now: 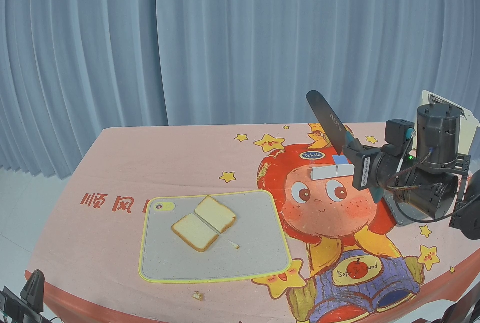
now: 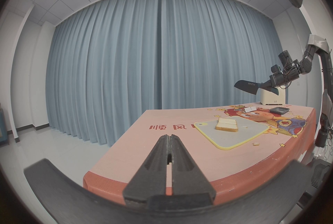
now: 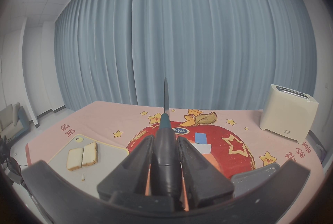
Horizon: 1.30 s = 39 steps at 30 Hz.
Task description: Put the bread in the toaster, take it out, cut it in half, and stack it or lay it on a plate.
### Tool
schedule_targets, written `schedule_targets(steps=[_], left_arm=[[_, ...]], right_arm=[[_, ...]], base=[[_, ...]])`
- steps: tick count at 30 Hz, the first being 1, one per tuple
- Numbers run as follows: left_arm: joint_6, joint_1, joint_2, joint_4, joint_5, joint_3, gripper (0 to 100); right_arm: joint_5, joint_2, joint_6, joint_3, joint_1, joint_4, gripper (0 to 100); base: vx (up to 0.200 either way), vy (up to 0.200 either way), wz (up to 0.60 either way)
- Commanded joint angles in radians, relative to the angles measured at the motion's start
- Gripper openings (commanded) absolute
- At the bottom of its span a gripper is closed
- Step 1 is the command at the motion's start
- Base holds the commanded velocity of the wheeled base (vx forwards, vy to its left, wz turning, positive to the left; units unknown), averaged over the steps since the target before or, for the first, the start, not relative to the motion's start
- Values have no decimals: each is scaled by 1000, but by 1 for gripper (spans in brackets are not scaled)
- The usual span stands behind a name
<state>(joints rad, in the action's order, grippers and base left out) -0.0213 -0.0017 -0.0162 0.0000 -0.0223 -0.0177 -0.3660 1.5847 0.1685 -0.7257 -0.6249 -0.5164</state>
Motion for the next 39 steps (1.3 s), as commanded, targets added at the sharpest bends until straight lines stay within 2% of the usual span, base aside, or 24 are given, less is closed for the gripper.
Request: schedule_targets(steps=[1, 4, 8, 12, 20, 21, 26, 30, 39], left_arm=[[0, 0, -2, 0, -1, 16, 0], [0, 0, -2, 0, -1, 16, 0], [0, 0, -2, 0, -1, 16, 0], [0, 0, -2, 0, -1, 16, 0], [0, 0, -2, 0, -1, 16, 0], [0, 0, -2, 0, 1, 16, 0], [0, 0, -2, 0, 1, 16, 0], [0, 0, -2, 0, 1, 16, 0], [0, 0, -2, 0, 1, 16, 0]], right_arm=[[1, 6, 2, 2, 7, 1, 0], [1, -2, 5, 8, 36, 2, 0], [1, -20, 8, 28, 33, -2, 0], [-1, -38, 43, 46, 36, -5, 0], [-2, -130, 59, 89, 31, 2, 0], [-4, -137, 60, 117, 39, 2, 0], [-10, -160, 54, 140, 45, 1, 0], [7, -183, 52, 164, 36, 2, 0], [7, -189, 49, 181, 34, 2, 0]], base=[[0, 0, 0], [0, 0, 0], [0, 0, 0], [0, 0, 0], [0, 0, 0], [0, 0, 0], [0, 0, 0], [0, 0, 0], [0, 0, 0]])
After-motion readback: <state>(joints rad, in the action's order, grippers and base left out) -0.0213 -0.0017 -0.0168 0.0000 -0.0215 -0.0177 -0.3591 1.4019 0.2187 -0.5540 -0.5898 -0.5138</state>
